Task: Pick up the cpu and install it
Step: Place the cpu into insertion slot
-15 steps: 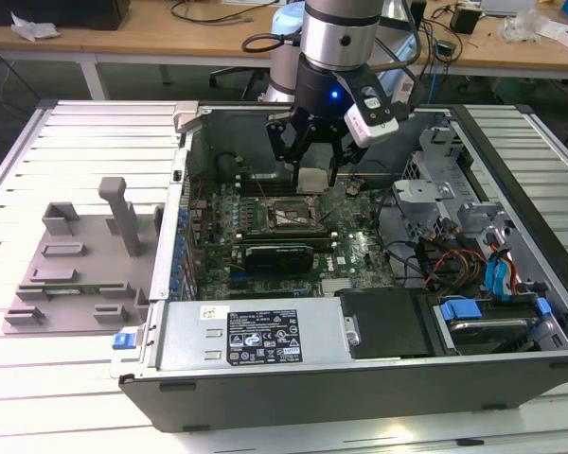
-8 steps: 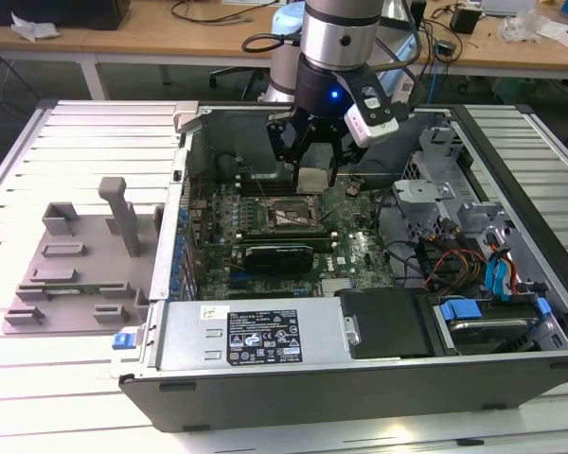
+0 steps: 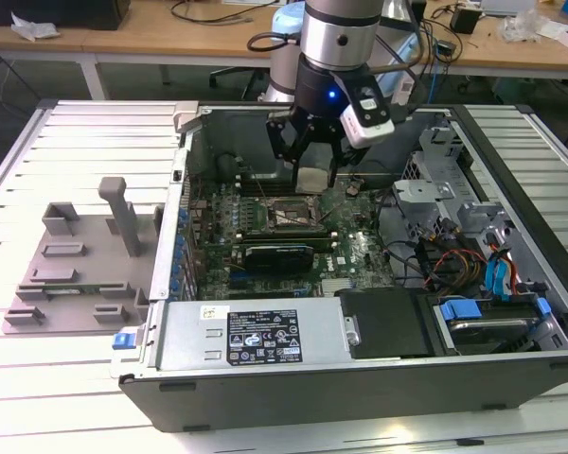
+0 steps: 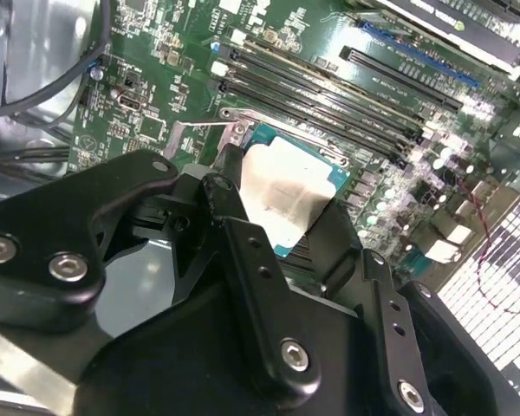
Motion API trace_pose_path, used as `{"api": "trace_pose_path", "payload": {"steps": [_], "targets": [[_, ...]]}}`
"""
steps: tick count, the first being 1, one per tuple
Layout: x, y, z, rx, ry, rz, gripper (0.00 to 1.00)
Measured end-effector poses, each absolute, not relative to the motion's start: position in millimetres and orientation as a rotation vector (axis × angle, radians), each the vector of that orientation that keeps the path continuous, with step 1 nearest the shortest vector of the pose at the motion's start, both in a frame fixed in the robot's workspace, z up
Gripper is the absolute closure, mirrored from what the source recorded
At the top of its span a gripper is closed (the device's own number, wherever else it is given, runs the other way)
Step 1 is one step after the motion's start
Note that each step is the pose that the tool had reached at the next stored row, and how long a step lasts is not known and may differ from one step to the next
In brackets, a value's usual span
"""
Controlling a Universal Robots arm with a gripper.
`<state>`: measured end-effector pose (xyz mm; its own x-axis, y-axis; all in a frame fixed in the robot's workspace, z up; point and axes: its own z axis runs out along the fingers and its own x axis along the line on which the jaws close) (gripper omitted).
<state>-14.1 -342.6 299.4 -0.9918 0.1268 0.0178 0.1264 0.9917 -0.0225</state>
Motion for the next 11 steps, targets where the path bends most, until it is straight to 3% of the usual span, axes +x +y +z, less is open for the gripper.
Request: {"api": "trace_pose_path", "payload": {"steps": [11], "targets": [[-14.1,-342.6,299.3,-0.415,-3.093,0.034,0.45]]}}
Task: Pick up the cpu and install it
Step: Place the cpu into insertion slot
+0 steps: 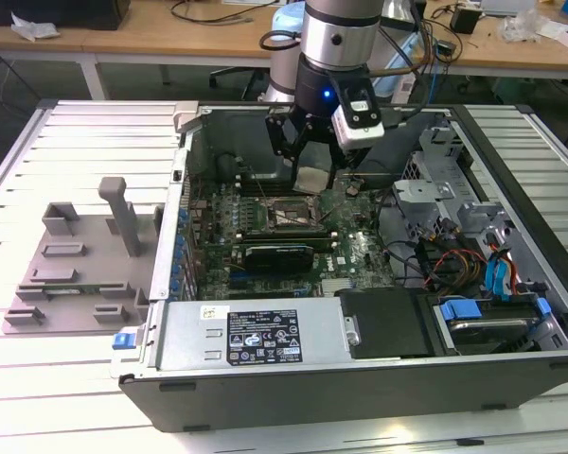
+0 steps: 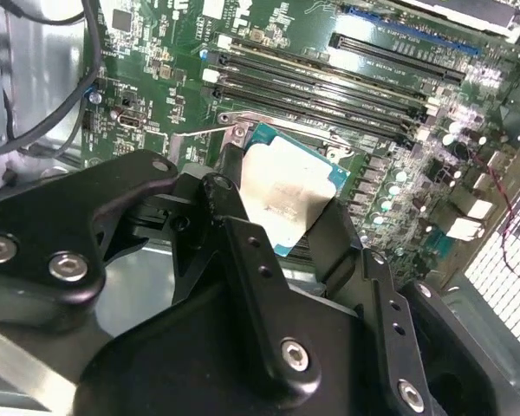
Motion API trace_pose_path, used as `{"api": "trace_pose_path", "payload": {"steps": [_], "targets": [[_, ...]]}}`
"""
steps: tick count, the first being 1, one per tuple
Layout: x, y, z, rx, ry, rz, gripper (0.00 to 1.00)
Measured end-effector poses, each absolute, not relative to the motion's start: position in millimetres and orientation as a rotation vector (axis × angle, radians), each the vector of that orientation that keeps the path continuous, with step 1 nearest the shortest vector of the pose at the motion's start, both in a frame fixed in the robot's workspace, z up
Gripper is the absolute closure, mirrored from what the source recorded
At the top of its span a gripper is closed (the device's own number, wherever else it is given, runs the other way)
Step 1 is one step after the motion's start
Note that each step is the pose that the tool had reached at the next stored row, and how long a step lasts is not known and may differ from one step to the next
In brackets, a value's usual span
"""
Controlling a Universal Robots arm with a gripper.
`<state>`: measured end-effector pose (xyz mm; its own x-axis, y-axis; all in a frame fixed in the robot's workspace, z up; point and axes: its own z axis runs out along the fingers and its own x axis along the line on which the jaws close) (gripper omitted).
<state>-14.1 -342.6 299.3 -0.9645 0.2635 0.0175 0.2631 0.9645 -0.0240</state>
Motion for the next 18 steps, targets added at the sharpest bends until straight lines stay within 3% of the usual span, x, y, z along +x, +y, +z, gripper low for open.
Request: {"api": "trace_pose_path", "payload": {"steps": [18], "targets": [[-14.1,-342.6,299.1,-0.737,-3.031,0.031,0.45]]}}
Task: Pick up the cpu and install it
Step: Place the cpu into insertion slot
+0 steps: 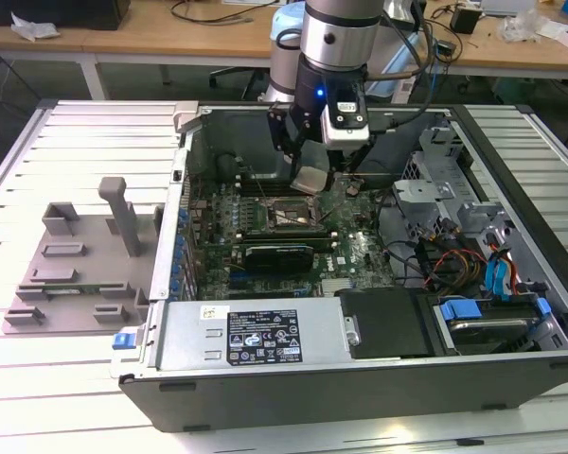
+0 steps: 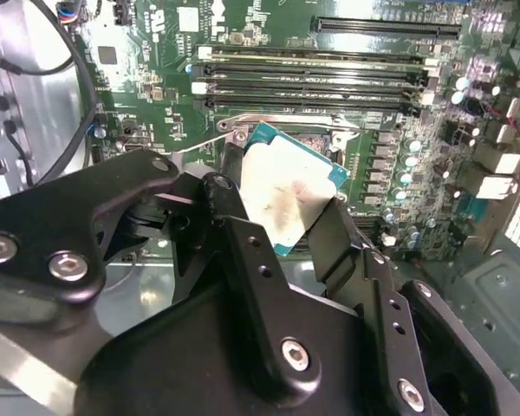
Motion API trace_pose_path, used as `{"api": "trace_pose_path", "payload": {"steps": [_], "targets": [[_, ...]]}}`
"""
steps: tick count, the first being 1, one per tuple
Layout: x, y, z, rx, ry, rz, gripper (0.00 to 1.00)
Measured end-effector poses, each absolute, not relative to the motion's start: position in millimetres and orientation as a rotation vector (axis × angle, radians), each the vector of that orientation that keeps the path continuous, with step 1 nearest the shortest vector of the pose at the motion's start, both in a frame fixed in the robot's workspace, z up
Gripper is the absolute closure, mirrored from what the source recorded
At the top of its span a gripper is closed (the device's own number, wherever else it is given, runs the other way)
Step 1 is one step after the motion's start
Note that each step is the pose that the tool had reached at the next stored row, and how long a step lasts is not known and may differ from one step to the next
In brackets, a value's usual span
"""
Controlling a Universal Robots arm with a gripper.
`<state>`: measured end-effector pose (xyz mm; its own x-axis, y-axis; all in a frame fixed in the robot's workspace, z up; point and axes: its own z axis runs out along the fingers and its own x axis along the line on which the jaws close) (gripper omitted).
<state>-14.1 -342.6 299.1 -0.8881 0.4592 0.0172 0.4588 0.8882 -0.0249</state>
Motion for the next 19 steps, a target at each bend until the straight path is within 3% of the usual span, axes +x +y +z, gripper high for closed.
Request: {"api": "trace_pose_path", "payload": {"steps": [19], "targets": [[-14.1,-342.6,299.0,-1.042,-2.938,0.029,0.45]]}}
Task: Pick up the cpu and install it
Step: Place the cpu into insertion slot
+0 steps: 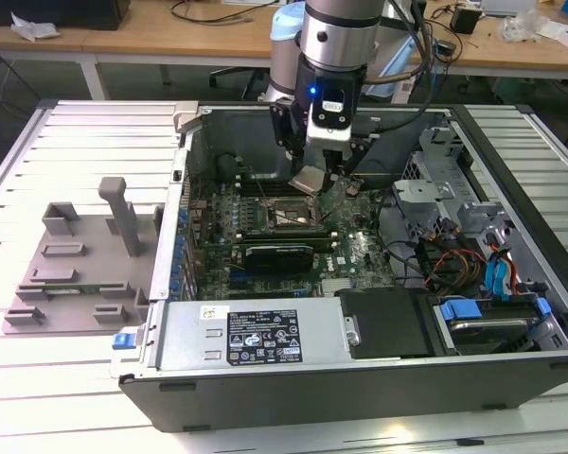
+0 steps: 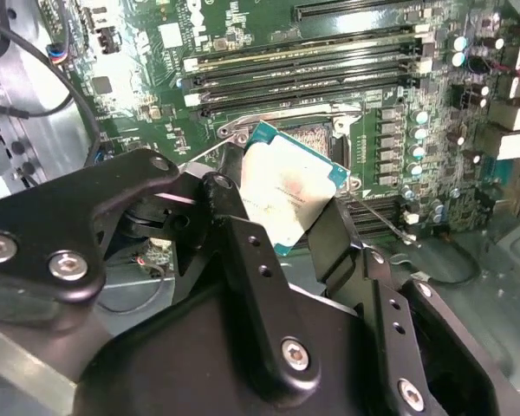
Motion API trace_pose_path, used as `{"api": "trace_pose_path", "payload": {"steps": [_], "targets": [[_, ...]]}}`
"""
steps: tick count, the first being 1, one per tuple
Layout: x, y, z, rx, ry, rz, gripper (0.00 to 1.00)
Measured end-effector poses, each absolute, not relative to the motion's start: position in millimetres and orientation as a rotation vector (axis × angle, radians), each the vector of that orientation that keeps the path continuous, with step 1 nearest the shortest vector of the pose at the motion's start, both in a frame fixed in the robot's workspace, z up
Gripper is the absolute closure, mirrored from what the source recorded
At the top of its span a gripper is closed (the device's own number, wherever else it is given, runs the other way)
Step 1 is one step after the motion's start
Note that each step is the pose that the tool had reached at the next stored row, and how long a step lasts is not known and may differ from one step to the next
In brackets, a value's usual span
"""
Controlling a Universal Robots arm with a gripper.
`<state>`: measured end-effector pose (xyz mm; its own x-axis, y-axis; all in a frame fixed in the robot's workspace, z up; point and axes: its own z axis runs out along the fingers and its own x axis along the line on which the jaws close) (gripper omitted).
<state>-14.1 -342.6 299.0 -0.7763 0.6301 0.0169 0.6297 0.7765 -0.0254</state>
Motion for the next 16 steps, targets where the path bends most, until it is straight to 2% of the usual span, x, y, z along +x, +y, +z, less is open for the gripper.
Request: {"api": "trace_pose_path", "payload": {"steps": [8,14,16], "targets": [[-14.1,-342.6,298.7,-1.200,-2.880,0.043,0.45],[-14.0,-342.6,298.6,-1.288,-2.859,0.110,0.45],[-14.1,-342.6,298.5,-1.330,-2.840,0.116,0.45]]}}
